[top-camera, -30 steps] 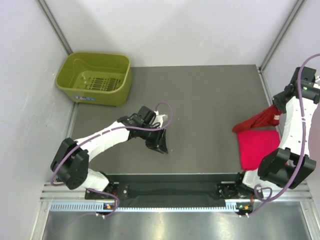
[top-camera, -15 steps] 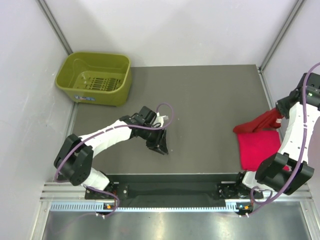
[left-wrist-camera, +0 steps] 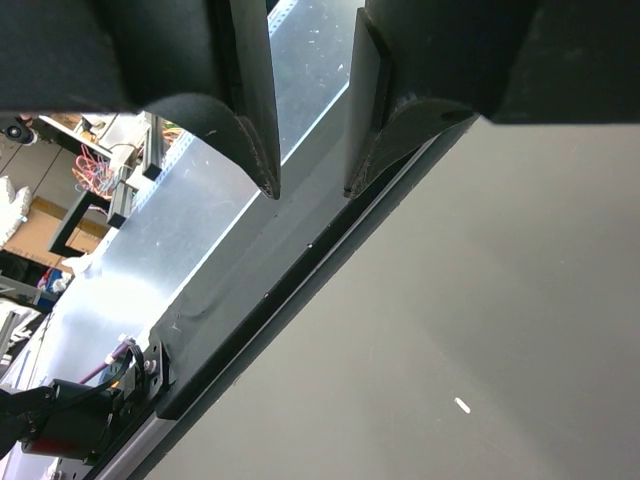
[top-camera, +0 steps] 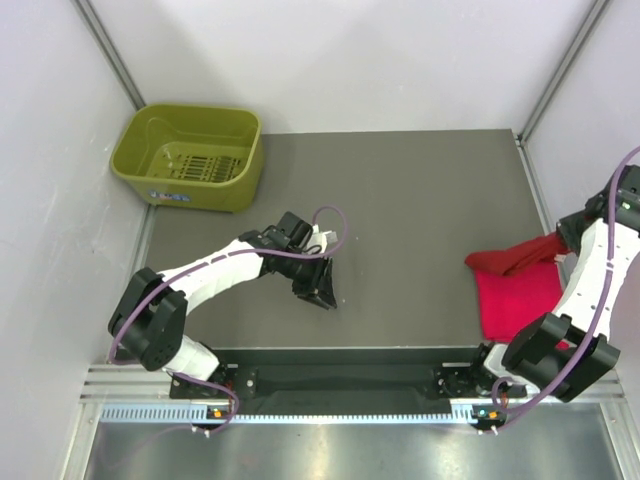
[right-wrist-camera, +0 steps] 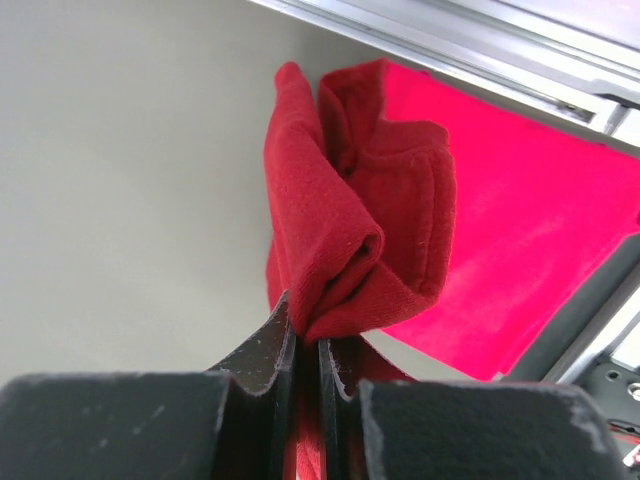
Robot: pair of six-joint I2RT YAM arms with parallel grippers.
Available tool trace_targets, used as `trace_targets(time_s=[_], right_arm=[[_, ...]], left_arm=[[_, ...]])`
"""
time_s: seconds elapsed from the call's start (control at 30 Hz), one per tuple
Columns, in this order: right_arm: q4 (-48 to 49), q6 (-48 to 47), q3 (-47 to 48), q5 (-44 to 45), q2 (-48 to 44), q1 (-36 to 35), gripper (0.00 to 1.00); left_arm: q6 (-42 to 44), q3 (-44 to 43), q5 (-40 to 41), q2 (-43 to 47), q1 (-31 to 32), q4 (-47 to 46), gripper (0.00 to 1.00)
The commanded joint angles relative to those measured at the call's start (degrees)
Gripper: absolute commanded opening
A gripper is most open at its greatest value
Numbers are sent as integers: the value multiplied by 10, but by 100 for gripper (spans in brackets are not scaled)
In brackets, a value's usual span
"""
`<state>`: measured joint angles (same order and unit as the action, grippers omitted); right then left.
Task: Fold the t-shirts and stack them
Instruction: Neatly place the folded tshirt to the corner
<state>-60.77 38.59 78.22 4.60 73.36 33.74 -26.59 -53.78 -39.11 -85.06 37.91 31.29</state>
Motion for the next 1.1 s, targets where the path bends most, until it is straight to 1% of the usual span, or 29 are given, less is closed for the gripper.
trace_targets(time_s=[0.0, 0.2, 0.33, 0.57, 0.87, 1.07], right_arm=[[3, -22, -4, -14, -30, 28, 0], [-2, -44, -31, -26, -50, 56, 0], [-7, -58, -51, -18, -60, 64, 0], [-9, -90, -96, -13, -82, 103, 0], [-9, -103, -163, 32, -99, 120, 2], [-11, -108, -182, 79, -99, 124, 4]], left_arm=[[12, -18, -17, 0, -3, -9, 36], [11, -12, -21, -2, -4, -12, 36], [9, -14, -23, -7, -4, -12, 36], [15, -19, -26, -5, -8, -7, 36], [27, -26, -31, -4, -16, 4, 36], [31, -20, -36, 6, -28, 6, 36]])
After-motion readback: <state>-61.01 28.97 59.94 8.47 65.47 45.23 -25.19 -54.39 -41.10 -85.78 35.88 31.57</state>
